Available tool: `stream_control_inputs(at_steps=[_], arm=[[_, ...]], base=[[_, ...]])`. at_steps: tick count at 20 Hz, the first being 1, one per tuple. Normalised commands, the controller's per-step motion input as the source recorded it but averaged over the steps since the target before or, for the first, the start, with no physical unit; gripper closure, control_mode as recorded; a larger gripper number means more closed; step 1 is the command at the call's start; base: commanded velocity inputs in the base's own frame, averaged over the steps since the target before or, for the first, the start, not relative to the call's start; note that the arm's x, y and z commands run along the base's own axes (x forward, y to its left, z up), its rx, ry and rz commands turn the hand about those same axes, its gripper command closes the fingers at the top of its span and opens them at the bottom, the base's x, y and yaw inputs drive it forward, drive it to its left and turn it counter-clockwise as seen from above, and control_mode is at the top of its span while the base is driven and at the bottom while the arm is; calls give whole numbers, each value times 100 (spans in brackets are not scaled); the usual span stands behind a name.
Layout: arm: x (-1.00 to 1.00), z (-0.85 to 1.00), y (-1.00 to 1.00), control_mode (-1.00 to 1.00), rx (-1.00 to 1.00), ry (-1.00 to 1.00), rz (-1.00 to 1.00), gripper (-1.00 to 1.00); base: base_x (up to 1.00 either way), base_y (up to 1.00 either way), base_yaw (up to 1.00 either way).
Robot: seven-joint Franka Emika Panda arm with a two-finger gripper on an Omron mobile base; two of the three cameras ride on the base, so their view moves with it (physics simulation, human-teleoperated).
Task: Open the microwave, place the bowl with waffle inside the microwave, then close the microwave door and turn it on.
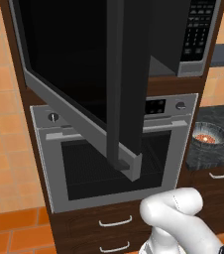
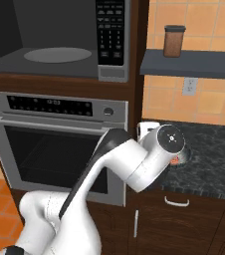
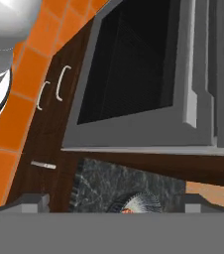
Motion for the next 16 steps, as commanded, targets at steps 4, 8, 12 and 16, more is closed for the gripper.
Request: stream_control_inputs(at_steps=[4,8,12,16], arm=[[57,-27,-56,-100,4,15,-2,-100],[57,-33,-55,-100,5,18,0,-100],[44,-37,-37,-100,3,10,0,-100],[33,-40,-19,-100,1,4,0,-100]], base=[[0,0,0],[0,0,0],[0,0,0],[0,0,0]])
